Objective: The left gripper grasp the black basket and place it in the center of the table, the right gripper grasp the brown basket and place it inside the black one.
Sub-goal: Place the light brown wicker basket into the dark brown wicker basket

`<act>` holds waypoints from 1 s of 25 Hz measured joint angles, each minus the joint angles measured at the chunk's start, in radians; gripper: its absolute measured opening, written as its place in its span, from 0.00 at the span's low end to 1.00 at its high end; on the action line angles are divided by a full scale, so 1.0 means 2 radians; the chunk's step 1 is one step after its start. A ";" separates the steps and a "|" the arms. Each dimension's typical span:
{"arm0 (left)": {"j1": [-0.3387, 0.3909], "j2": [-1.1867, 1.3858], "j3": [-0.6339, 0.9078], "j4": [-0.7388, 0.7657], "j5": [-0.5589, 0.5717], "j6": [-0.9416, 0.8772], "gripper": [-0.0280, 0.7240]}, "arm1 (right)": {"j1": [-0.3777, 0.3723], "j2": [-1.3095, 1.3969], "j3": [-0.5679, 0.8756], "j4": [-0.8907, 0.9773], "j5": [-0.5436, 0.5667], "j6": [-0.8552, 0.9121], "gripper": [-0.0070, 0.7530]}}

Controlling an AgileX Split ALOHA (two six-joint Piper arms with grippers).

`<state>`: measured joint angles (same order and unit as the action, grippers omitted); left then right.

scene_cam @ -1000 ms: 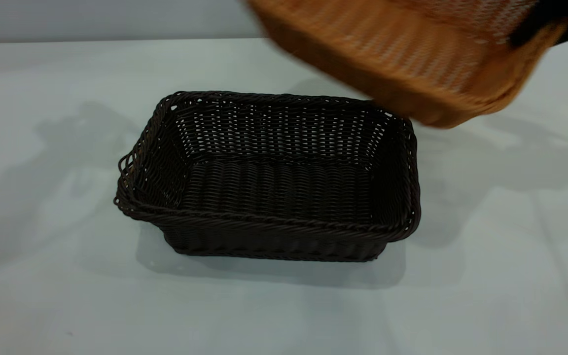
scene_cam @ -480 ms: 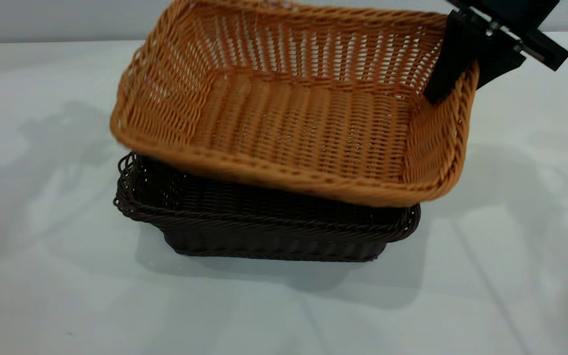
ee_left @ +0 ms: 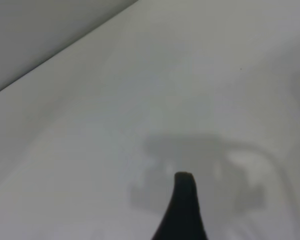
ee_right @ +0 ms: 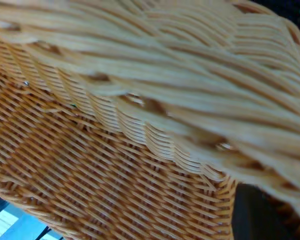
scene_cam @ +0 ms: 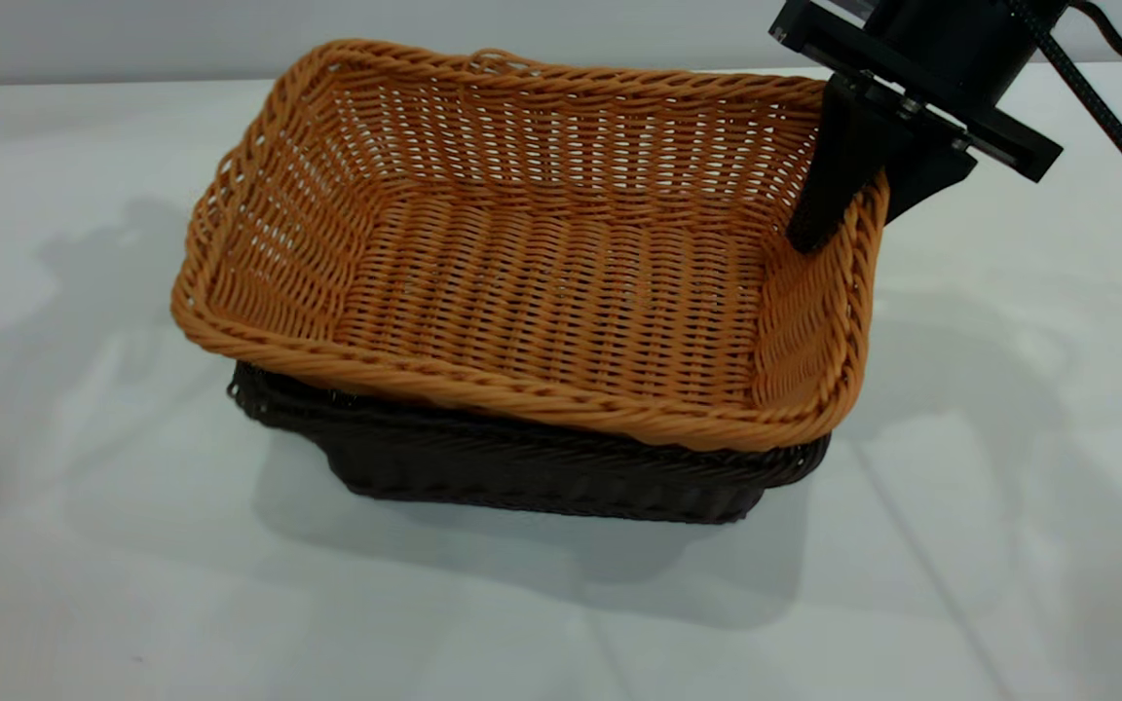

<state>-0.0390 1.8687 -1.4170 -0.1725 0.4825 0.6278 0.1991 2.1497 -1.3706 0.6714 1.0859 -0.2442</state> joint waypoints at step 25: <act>0.000 0.000 0.000 0.000 0.000 0.000 0.81 | 0.000 0.035 -0.016 -0.094 -0.085 -0.023 0.31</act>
<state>-0.0390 1.8687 -1.4170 -0.1734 0.4834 0.6270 0.1992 2.2195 -1.4031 0.4828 0.9161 -0.2898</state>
